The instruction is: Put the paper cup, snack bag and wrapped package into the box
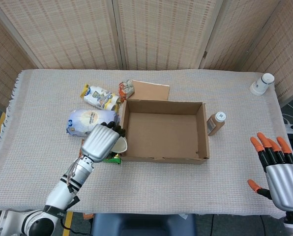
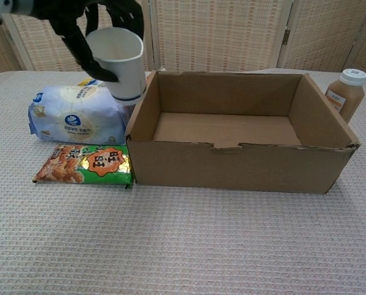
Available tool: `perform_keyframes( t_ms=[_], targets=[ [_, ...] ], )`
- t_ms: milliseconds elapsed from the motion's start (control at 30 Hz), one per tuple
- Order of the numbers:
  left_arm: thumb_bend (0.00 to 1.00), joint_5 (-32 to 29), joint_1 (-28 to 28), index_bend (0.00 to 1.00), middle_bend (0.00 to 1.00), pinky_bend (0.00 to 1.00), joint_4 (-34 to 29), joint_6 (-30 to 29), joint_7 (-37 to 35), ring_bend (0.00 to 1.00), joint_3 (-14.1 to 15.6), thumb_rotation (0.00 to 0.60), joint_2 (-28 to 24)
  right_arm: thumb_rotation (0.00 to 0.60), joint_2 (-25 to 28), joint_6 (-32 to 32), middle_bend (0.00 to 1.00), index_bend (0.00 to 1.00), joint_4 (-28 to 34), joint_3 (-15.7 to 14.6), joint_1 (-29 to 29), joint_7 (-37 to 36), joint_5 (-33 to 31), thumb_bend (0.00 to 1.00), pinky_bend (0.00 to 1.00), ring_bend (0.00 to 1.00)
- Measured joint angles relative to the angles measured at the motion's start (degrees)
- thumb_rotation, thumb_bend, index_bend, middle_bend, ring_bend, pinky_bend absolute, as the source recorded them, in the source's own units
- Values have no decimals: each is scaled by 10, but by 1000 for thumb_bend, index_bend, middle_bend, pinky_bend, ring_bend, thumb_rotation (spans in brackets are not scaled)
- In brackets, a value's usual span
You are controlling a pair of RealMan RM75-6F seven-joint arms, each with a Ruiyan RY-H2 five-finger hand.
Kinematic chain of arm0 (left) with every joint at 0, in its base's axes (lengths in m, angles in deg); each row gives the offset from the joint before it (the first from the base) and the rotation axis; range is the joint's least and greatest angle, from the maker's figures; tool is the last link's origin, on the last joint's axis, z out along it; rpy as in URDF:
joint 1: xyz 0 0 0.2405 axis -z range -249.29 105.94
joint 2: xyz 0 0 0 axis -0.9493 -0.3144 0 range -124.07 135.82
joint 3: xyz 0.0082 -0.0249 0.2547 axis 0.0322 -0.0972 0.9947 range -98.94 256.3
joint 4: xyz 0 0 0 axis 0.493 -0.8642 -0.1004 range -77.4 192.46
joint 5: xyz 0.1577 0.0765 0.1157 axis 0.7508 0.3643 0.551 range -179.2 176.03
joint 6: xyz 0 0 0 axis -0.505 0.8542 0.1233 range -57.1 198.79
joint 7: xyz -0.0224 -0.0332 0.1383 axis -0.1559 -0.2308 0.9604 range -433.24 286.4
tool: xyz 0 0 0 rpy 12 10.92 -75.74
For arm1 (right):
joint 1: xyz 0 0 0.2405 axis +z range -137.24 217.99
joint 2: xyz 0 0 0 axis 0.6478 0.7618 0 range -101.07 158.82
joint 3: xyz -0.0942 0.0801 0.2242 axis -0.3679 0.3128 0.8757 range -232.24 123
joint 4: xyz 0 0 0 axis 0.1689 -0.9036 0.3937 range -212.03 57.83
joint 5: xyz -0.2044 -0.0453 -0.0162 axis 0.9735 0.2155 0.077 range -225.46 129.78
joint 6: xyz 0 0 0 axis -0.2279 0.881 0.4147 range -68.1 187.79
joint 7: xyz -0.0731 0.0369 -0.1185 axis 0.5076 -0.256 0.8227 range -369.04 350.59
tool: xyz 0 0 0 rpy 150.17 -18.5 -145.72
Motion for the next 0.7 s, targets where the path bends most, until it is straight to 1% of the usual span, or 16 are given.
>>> perform_keyframes(
  t_ms=[167,200,233,300,333,367,400,433,467,500,567,700],
  targets=[
    [249,-65,83,470,432,466,60,-12,19,296,-23,600,77,600,1,-5,0,61,0,5,6,0,-15,83,0,0],
    [252,-76,96,468,431,464,72,-13,20,296,-27,600,88,600,1,-7,0,61,0,7,8,-1,-20,83,0,0],
    [254,-87,108,445,426,457,83,-13,21,293,-31,600,97,600,1,-8,0,61,0,8,10,-1,-24,83,0,0],
    [242,-107,133,286,374,422,107,-12,22,256,-39,600,114,600,2,-11,0,61,0,13,15,-3,-36,83,0,0],
    [224,-116,142,152,302,384,116,-11,22,202,-41,600,118,600,3,-12,0,61,0,14,17,-3,-41,83,0,0],
    [203,-127,150,47,211,337,125,-6,20,134,-44,600,122,600,3,-14,0,61,0,16,19,-3,-47,83,0,0],
    [189,-134,156,9,148,305,129,-2,17,88,-46,600,124,600,4,-15,0,62,0,18,22,-4,-55,83,0,0],
    [172,-140,160,0,70,259,133,3,12,37,-48,600,125,600,5,-17,0,63,0,19,23,-4,-61,83,0,0],
    [159,-147,164,0,23,219,137,9,5,9,-49,600,125,600,6,-18,0,64,0,21,25,-4,-66,83,0,0],
    [152,-153,168,0,5,197,140,13,1,1,-49,600,124,600,6,-19,0,65,0,22,26,-3,-71,83,0,0],
    [143,-160,174,0,0,161,144,19,-7,0,-49,600,121,600,7,-19,0,65,0,22,28,-1,-74,83,0,0],
    [142,-151,179,0,0,156,146,20,-23,0,-43,600,113,600,6,-19,0,64,0,22,29,-1,-73,83,0,0]
  ],
)
